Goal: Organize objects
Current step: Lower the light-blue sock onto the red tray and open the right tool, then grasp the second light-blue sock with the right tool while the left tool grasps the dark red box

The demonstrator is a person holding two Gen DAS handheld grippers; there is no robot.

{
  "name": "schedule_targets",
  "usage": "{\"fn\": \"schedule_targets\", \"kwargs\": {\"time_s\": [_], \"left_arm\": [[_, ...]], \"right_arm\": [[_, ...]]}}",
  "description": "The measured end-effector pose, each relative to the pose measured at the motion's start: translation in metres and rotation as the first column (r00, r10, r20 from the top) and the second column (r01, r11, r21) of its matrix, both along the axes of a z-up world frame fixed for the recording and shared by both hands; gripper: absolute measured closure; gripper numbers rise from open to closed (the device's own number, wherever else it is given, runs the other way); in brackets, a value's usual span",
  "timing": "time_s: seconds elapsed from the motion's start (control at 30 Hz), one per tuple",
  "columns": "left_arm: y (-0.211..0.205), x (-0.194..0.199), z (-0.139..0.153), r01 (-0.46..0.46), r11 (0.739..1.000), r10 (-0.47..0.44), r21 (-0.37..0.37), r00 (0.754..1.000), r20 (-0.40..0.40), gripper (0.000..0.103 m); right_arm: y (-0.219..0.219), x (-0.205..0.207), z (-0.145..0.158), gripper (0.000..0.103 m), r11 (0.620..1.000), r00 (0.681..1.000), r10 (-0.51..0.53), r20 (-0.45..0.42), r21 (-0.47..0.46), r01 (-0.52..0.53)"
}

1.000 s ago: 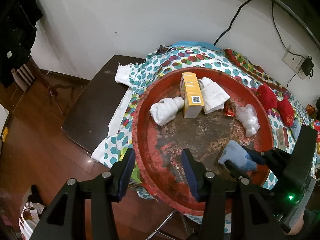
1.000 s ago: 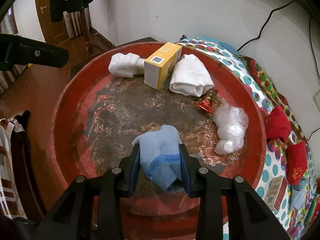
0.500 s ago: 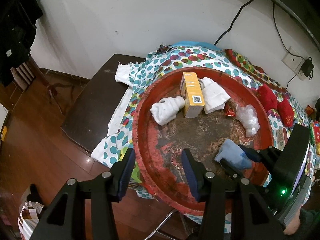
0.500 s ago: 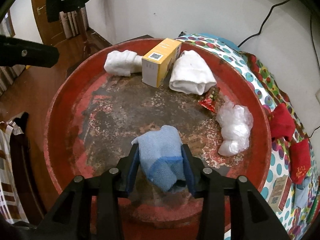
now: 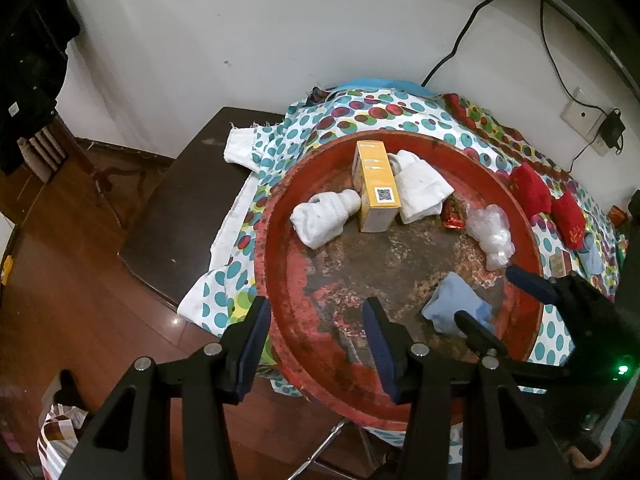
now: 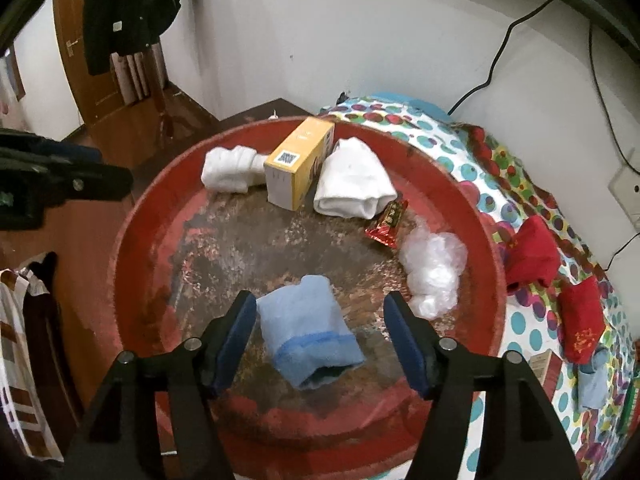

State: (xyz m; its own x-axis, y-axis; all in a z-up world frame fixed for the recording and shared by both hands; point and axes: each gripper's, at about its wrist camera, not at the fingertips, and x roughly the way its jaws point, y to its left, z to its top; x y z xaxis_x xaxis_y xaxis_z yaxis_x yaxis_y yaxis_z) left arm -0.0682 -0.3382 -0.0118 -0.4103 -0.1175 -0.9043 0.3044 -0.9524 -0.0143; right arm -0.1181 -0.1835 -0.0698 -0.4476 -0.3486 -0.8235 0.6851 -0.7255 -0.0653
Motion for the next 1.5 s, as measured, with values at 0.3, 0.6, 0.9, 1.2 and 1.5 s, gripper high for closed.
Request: {"fn": "schedule_targets", "kwargs": {"time_s": [0.3,0.6,0.9,1.2,1.5], "left_arm": [[0.011,-0.003,-0.002,0.024,1.000,-0.024,-0.003,1.000,0.008,0.054],[0.028,-0.008,-0.004,0.068,0.998,-0.068,-0.004,0.998,0.015,0.054],[0.083,-0.018,-0.010,0.191,0.982,-0.191,-0.001,0.981,0.024,0.054],[0.185,-0.040,-0.025,0.375,0.927,-0.374,0.006,0.925,0.071,0.054],[0.279,-0.087,-0.049,0.457,0.889,-0.455,0.023,0.879,0.143,0.054]], "right_arm": [[0.046,0.006,0.020,0.039,0.999,0.999,-0.044,-0.019,-0.028,0.043],[0.153,-0.023,0.014,0.039,0.969,0.969,-0.246,-0.019,-0.019,0.246],[0.276,-0.065,-0.008,0.038,0.893,0.894,-0.441,-0.077,0.063,0.446],[0.319,-0.105,-0.033,0.030,0.885,0.886,-0.461,-0.051,0.045,0.463],[0.317,-0.127,-0.058,0.057,0.895,0.895,-0.445,-0.024,0.027,0.446]]}}
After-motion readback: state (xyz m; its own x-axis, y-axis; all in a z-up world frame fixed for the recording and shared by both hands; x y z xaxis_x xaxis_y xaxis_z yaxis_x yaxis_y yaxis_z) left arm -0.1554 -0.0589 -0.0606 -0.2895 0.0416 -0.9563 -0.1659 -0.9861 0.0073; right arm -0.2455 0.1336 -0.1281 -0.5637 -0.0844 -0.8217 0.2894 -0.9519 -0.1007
